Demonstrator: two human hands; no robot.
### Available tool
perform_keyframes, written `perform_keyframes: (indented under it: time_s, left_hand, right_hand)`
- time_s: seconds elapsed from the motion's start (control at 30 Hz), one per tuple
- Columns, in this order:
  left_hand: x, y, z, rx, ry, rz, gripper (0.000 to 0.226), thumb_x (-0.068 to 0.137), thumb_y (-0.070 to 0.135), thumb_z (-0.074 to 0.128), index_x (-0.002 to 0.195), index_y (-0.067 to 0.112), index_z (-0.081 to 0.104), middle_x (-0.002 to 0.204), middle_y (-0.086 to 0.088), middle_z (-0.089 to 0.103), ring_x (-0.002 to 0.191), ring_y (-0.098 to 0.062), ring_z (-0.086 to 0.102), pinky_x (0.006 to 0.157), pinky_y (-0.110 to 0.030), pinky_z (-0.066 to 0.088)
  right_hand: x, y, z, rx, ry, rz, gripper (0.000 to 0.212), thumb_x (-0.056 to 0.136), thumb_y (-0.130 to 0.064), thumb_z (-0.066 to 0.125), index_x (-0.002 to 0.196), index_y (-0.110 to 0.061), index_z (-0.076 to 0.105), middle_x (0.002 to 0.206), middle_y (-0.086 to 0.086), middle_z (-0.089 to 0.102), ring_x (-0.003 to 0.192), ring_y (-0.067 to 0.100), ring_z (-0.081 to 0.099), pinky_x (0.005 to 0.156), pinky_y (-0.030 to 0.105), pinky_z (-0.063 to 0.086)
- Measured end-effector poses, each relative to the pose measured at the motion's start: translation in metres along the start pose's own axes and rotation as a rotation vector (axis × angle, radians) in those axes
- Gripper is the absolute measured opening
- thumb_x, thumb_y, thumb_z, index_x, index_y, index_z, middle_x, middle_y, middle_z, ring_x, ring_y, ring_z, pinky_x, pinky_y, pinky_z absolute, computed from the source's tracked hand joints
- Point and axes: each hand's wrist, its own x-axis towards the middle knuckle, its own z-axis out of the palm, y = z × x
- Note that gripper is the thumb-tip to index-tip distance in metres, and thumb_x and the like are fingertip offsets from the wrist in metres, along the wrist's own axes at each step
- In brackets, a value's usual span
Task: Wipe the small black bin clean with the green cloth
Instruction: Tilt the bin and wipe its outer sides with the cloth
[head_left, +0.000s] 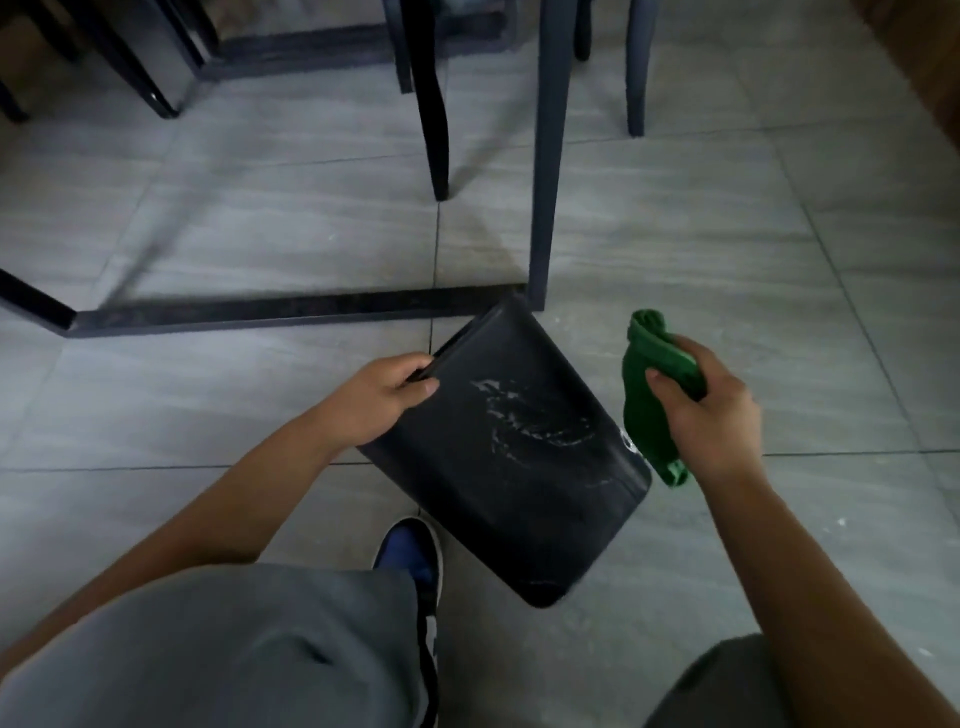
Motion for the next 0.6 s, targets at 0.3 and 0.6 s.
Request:
perform_keyframes:
  time_s: [0.3,0.6]
  left_hand:
    - [0.002,-0.006,-0.004,0.029,0.063,-0.023,0.019,0.104,0.03,0.053,0.114,0.025,0.068,0.105,0.008,0.074,0.089,-0.002,0.07,0.082,-0.023,0.053]
    - [0.003,-0.019,0.013,0.067,0.161,-0.018,0.033,0.105,0.034,0.05,0.102,0.007,0.068,0.092,-0.023,0.069,0.085,-0.037,0.067,0.077,-0.047,0.054]
  right_hand:
    - [-0.031,0.012,0.076,-0.203,-0.191,-0.168,0.047,0.093,-0.055,0.061,0.135,-0.036,0.064,0.136,-0.004,0.063,0.126,0.022,0.052,0.105,0.042,0.047]
    - [-0.057,0.042,0.15,-0.337,0.219,-0.201,0.052,0.095,-0.055,0.056,0.14,-0.029,0.061,0.158,0.011,0.048,0.152,0.038,0.033,0.123,0.06,0.022]
